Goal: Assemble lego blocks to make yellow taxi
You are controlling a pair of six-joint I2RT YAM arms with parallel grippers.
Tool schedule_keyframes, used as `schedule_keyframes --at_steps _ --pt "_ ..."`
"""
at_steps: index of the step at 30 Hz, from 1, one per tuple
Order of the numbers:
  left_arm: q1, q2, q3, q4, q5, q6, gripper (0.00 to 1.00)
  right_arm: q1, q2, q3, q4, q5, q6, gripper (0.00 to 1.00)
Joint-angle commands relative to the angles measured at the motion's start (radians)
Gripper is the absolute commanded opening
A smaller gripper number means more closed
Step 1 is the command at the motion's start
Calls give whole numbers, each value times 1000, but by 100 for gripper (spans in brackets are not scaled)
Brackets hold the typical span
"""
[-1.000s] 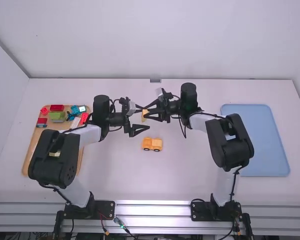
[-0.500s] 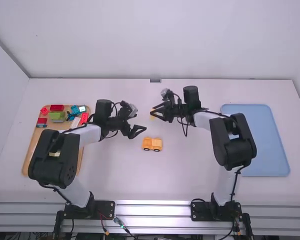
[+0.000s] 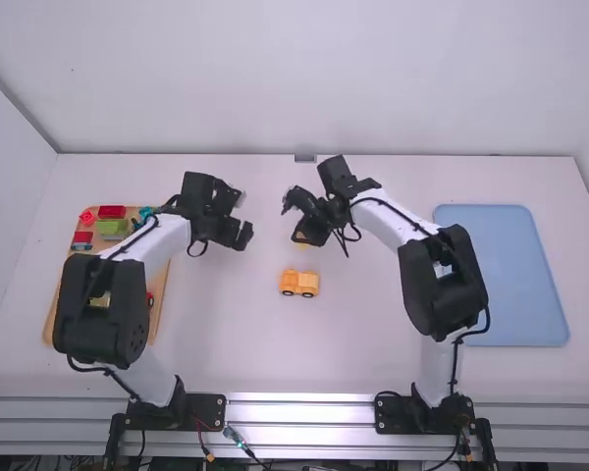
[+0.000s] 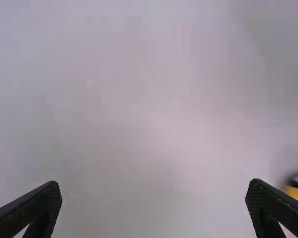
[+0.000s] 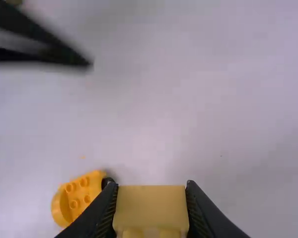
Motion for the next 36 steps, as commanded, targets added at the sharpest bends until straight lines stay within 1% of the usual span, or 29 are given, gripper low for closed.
schedule_keyframes --at_steps 1,4,5,6,8,11,14,18,20,23,26,29,32,36 --pt "63 -19 40 -23 -230 -205 99 34 3 24 -21 171 -82 4" --pt "127 -19 41 -23 -252 -310 99 68 3 24 -41 187 -147 5" --pt "166 -19 37 -24 -244 -350 99 82 3 24 -43 187 -164 0" --pt "185 -19 35 -24 -240 -366 99 90 3 24 -42 192 -168 0" --pt "270 -19 24 -28 -196 -421 99 130 3 24 -24 238 -167 0" --pt "370 -19 3 -18 -129 -454 99 192 3 24 7 266 -201 0" --pt "421 -19 -23 3 -111 -454 99 237 5 44 9 262 -230 0" --pt "436 -19 -61 54 -117 -451 99 285 19 82 -18 261 -267 0" --pt "433 -19 -70 69 -120 -449 99 294 31 90 -19 262 -269 0" --pt "424 -19 -101 130 -120 -450 99 311 88 146 -77 247 -291 0" --pt "433 -37 -135 192 -119 -450 99 331 165 234 -171 254 -293 0" --pt "437 -58 -150 212 -118 -444 99 344 202 278 -223 248 -323 0" --pt "437 -85 -156 217 -117 -432 99 356 230 298 -230 231 -329 0" --pt "437 -114 -156 216 -119 -431 99 375 235 298 -230 221 -332 0"
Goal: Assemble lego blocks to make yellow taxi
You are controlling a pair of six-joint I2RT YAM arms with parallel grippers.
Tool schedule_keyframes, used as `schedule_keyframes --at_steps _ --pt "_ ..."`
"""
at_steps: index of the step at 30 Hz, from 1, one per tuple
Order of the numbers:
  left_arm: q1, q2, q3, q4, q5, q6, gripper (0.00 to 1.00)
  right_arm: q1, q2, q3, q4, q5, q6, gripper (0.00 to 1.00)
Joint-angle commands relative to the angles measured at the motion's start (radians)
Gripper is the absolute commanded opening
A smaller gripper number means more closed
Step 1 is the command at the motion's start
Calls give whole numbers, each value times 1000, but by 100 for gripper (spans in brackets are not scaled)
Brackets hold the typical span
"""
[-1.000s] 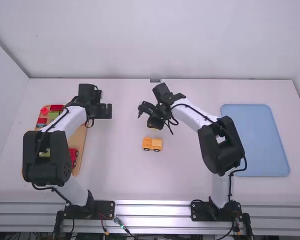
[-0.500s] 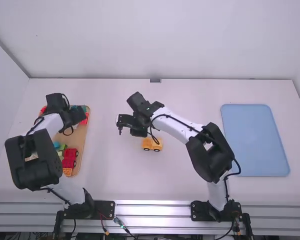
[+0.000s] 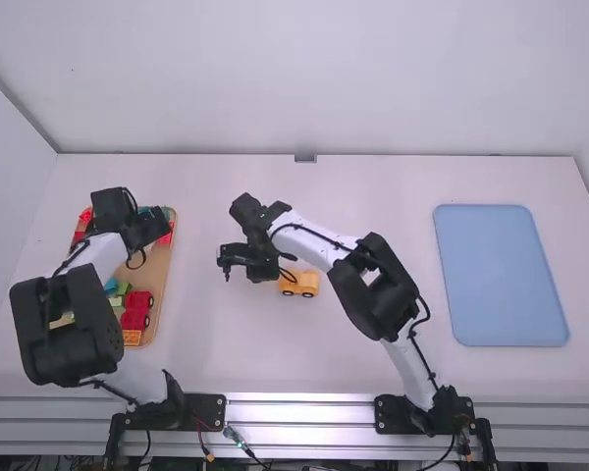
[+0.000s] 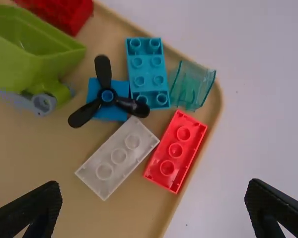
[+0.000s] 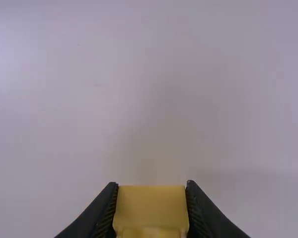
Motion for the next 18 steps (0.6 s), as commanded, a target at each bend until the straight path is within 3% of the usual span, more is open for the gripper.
schedule_keyframes --at_steps 1,18 --pt "4 -41 -5 0 9 8 99 12 8 38 -4 -20 -10 0" --pt "-3 -47 -5 -4 12 8 99 29 60 39 36 15 69 2"
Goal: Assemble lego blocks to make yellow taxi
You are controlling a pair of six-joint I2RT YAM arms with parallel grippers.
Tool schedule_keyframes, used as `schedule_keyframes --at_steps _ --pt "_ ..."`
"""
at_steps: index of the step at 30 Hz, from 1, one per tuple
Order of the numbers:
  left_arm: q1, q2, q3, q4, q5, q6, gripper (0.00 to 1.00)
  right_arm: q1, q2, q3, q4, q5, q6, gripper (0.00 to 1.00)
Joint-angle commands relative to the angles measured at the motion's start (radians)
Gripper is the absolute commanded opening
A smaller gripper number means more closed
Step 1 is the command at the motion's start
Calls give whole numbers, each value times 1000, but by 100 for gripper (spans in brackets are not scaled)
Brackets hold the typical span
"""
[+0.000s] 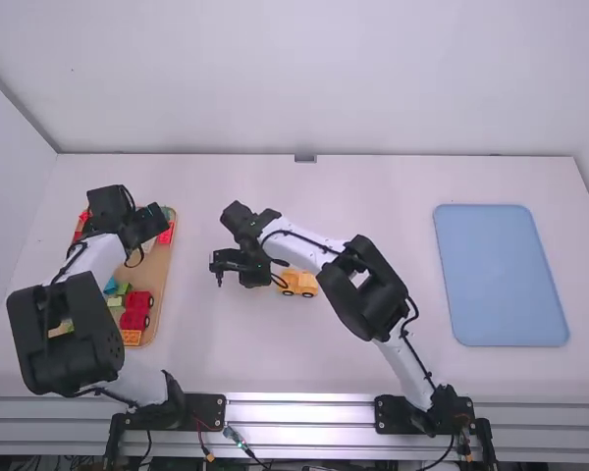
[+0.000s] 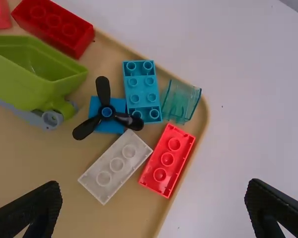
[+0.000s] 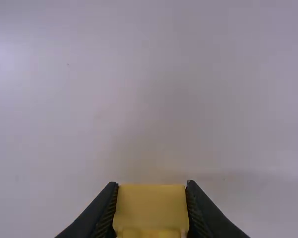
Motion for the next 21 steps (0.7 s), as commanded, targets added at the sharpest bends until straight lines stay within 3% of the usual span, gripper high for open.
schedule_keyframes --at_steps 1,2,5,7,8,10,12,14,15,21 --pt "-3 -18 -5 -4 11 8 99 -4 11 18 -4 3 14 4" --pt "-3 -18 -5 -4 12 7 99 -5 12 18 -6 2 15 13" --pt "-3 -18 -5 -4 12 8 99 -4 18 18 -2 2 14 15" --pt "-3 -18 -5 -5 11 8 99 -5 19 18 0 2 14 22" --pt "-3 -18 -5 -5 11 8 99 -4 19 18 0 0 15 37" --pt "-3 -18 -5 -4 12 8 99 -4 19 18 0 2 14 50" --pt "-3 -18 -5 -4 21 10 99 -5 19 18 0 3 14 56" --pt "-3 -18 -5 -3 61 54 99 -6 19 18 1 -1 14 70" --pt "-3 -19 -5 -2 100 98 99 -7 19 18 9 0 18 99" --pt "-37 -39 -5 -4 228 239 99 -51 -35 19 45 -10 74 99"
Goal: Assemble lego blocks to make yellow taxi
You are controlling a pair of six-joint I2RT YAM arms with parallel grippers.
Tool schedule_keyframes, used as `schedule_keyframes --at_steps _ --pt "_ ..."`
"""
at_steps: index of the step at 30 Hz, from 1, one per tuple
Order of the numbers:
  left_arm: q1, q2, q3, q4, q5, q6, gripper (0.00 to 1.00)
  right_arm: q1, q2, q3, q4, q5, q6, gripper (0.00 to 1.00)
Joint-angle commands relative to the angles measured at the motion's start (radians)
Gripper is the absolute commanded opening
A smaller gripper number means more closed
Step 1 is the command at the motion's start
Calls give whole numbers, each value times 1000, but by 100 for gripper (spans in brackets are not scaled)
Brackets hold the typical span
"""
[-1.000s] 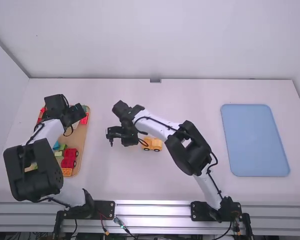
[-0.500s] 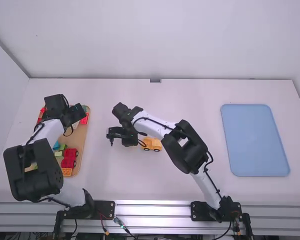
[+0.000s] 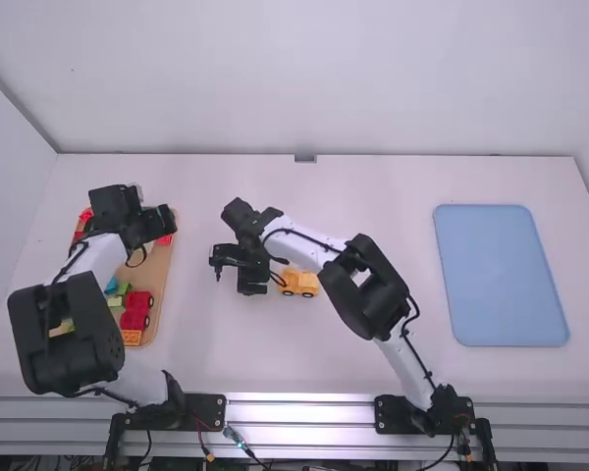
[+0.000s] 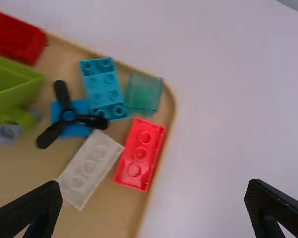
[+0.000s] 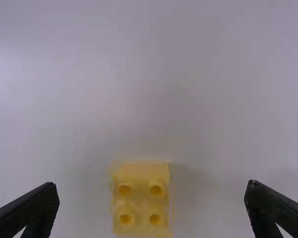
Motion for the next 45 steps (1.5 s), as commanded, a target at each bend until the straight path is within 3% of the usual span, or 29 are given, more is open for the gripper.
schedule_keyframes --at_steps 1,7,15,19,25,29,36,41,45 --pt "-32 -49 -4 -6 103 111 99 -51 -63 18 -9 -34 26 99" --pt "-125 -100 0 -92 208 408 99 -163 -216 -77 -29 -235 -87 99" --pt "-333 -105 68 -336 187 742 99 -291 -521 -468 315 -245 48 99" --pt "-489 -53 143 -520 73 954 99 -374 -711 -704 495 -246 132 99" --pt "-657 16 134 -568 -60 1193 99 -478 -865 -977 778 -253 237 99" --pt "-690 45 104 -522 -128 1189 99 -536 -929 -1110 921 -254 304 99" --pt "-681 132 97 -469 -96 1149 100 -600 -986 -1224 1061 -253 380 99" --pt "-681 198 97 -463 -111 1126 100 -615 -999 -1240 1077 -254 386 99" --pt "-680 212 97 -472 -81 1127 94 -615 -999 -1239 1077 -253 385 99"
